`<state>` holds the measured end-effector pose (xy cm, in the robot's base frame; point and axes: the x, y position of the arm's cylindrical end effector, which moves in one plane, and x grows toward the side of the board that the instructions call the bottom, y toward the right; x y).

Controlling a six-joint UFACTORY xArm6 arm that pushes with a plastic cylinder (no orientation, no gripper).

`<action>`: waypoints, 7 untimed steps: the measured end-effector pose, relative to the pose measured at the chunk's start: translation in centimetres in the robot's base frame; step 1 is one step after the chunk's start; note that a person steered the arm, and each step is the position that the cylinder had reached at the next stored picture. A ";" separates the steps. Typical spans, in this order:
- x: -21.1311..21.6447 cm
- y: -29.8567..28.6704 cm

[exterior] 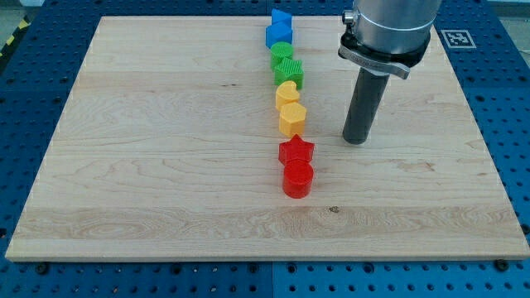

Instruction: Slide the red star along with the red circle slightly down

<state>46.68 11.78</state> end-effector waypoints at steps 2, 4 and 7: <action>1.8 -2.5; 0.8 -3.0; 0.6 -6.1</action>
<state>47.25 5.72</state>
